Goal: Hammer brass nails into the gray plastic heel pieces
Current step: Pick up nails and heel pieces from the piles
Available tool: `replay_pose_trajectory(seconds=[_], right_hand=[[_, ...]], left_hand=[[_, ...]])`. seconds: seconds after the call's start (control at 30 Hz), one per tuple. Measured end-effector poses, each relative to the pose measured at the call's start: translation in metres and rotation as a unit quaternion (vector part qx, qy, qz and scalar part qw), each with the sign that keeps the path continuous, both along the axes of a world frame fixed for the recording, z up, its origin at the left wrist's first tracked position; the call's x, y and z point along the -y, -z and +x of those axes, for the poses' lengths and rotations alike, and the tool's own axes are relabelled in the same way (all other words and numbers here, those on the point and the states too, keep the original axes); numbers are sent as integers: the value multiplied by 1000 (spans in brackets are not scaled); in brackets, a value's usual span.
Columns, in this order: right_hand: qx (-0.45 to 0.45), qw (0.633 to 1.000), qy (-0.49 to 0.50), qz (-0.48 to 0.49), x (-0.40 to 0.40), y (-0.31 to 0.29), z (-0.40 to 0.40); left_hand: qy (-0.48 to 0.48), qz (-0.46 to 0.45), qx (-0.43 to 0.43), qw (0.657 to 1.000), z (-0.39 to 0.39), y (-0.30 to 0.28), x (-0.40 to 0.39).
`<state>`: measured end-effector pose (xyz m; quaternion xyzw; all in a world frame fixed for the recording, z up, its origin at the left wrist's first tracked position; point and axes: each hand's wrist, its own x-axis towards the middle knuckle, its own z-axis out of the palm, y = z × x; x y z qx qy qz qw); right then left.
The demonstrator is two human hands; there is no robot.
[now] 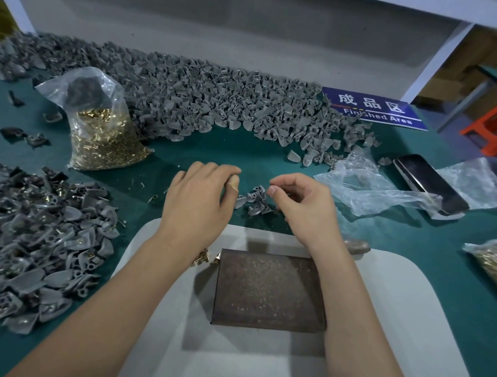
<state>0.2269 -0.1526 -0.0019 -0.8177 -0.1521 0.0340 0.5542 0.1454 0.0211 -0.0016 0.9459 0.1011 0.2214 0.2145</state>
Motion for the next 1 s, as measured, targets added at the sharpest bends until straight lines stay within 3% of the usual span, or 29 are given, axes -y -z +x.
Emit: replay_pose_trajectory(seconds=[0.17,0.3,0.47,0.6,0.73,1.0], right_hand=[[4,1000,2,-7,1,1,1],[8,1000,-1,-7,1,1,1],[18,1000,1,16,1,-3,-2],[19,998,41,48,3,-9,-4],[62,992,40,98,11,-22,-7],[3,991,-77,109,3,-21,-17]], left_hand=[[39,85,-38,995,-5,-1,-2],[26,80,-37,996,-5,0,-4],[37,-18,51,998,-6,-4,0],[88,-138,108,981,-5,0,5],[114,-139,122,976,-3,6,5],[166,-192,126,959,-8,5,5]])
